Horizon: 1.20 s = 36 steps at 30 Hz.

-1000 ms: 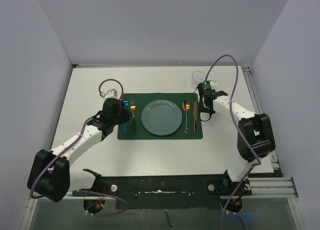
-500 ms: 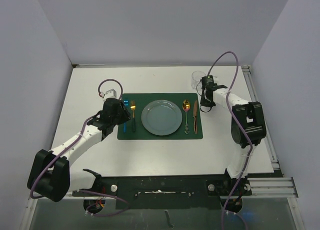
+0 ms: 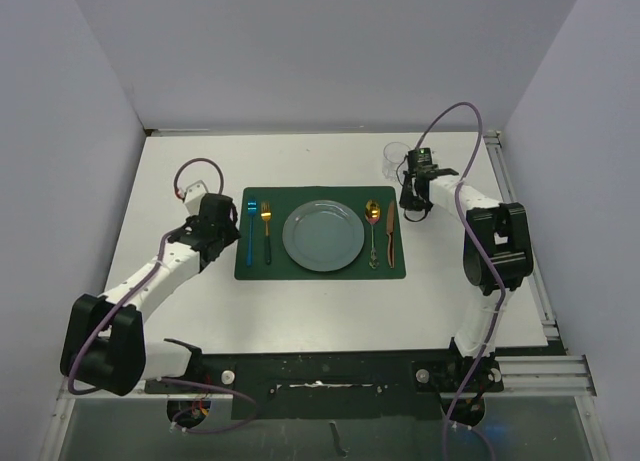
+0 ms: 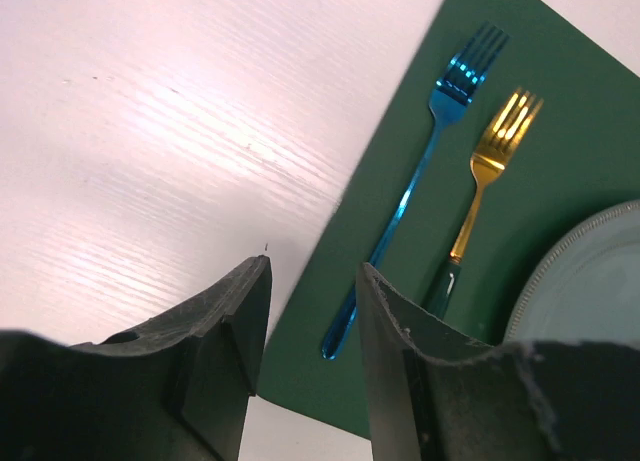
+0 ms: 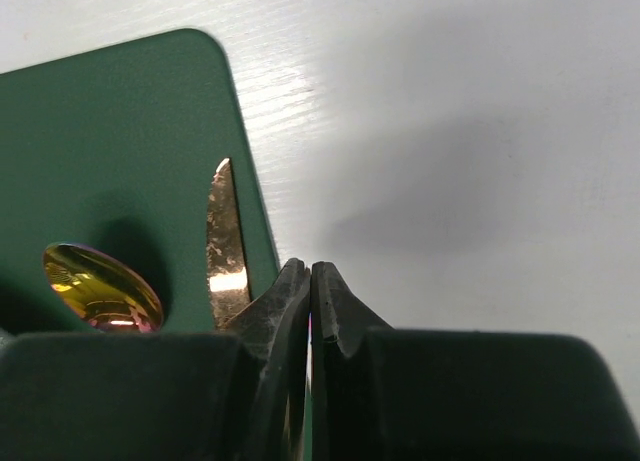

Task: Set the dinner table for one person
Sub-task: Adjust the knife on the napkin.

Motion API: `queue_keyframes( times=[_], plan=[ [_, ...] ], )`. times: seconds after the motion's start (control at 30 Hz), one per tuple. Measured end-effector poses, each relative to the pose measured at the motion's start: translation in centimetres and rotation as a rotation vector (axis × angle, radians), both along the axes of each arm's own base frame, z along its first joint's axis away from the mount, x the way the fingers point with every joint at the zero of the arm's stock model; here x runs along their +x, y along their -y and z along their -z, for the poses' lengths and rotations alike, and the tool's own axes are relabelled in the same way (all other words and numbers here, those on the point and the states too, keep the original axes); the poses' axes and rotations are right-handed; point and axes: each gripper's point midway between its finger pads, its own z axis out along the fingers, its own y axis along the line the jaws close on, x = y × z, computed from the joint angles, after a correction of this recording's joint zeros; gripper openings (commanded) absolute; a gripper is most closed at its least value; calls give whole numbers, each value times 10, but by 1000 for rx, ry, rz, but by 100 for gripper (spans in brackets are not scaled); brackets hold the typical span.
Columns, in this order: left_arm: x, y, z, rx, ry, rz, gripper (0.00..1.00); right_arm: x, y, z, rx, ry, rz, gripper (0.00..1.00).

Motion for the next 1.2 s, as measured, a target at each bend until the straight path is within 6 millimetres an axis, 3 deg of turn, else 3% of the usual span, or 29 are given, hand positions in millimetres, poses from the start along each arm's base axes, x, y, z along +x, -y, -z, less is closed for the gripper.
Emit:
queue_keyframes(
  times=[0.17,0.53,1.2],
  plan=[
    [2,-19,4,-4,-14,-59,38,0,-8,1,37,6,-19,0],
    [0,-8,10,-49,-24,-18,37,-10,-13,12,48,-22,-33,0],
    [2,-7,10,-50,-18,-6,37,-15,-37,22,67,-37,-73,0]
  ],
)
